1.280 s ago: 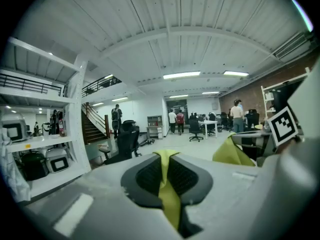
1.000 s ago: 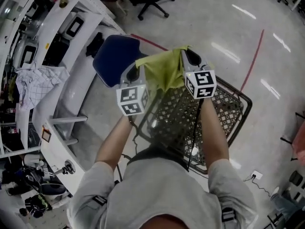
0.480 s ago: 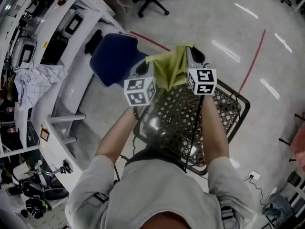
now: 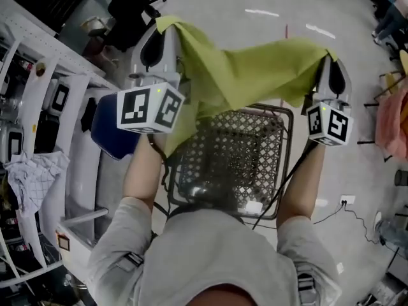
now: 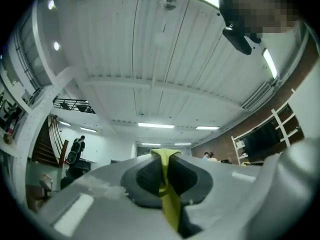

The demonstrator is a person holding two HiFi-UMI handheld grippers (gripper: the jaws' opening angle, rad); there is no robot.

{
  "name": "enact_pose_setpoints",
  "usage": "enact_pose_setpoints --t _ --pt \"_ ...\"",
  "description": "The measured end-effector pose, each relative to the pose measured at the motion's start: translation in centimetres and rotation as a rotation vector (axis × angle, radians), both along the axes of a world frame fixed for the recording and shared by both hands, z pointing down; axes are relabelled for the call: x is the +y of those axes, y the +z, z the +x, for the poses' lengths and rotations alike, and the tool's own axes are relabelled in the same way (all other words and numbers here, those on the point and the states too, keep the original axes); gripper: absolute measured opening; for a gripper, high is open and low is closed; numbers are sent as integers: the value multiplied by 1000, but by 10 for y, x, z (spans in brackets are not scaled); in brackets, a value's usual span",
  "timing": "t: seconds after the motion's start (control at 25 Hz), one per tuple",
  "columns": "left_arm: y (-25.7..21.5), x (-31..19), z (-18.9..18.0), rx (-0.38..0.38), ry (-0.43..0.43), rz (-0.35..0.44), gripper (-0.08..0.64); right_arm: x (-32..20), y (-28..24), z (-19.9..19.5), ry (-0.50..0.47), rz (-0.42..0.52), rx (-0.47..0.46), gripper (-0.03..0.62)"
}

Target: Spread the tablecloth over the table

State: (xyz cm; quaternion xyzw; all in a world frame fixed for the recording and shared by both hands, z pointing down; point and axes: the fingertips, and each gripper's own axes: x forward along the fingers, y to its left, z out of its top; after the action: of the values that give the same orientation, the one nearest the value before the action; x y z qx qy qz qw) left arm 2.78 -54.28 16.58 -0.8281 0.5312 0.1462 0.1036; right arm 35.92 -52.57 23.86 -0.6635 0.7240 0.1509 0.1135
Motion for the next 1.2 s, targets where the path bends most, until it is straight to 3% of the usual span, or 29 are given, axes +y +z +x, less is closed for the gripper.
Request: enact_pose_setpoints --t 0.08,0.16,0.28,0.4,0.52,0.64,0.76,0.88,1.04,1.2 --pt "32 2 6 -26 16 -78 25 9 18 -1 5 -63 12 12" --pt "76 5 1 -40 13 -192 25 10 47 -26 -51 -155 29 14" --pt "136 22 -33 -33 -40 -342 26 10 93 -99 -220 -292 85 12" --pt "166 45 -102 13 -158 -414 26 13 119 -190 -386 -344 110 14" --pt "163 82 -200 94 -318 -409 25 13 128 -289 -528 -360 86 12" --pt "134 145 -303 122 -500 -354 25 28 117 -417 -731 -346 86 14" --pt "116 226 -389 108 -699 -316 26 85 102 -565 -1019 -283 147 14" --pt "127 290 -445 109 -860 -328 25 160 97 -672 -1253 -233 186 14" --pt "148 338 -480 146 -968 -355 26 216 100 -735 -1410 -232 177 14" --pt "176 327 -473 147 -956 -417 25 190 118 -741 -1396 -253 171 14"
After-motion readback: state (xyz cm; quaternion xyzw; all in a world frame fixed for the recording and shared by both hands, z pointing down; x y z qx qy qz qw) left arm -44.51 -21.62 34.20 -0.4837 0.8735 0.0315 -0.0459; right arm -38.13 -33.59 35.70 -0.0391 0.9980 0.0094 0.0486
